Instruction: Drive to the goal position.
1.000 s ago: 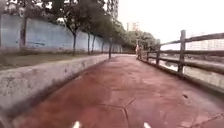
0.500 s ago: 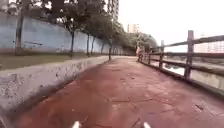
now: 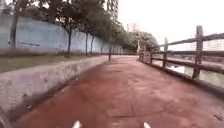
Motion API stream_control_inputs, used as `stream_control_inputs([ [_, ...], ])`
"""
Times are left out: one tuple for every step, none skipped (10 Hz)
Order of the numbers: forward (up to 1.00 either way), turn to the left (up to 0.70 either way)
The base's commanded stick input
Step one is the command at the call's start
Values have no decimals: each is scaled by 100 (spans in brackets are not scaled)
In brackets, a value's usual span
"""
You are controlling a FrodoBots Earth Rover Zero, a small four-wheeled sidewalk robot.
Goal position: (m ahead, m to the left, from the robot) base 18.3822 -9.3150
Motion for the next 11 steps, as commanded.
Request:
stream_control_inputs([
  [70, 0],
  [70, 0],
  [70, 0],
  [70, 0],
  [70, 0],
  [70, 0],
  [70, 0],
  [70, 0],
  [70, 0],
  [70, 0],
  [70, 0],
])
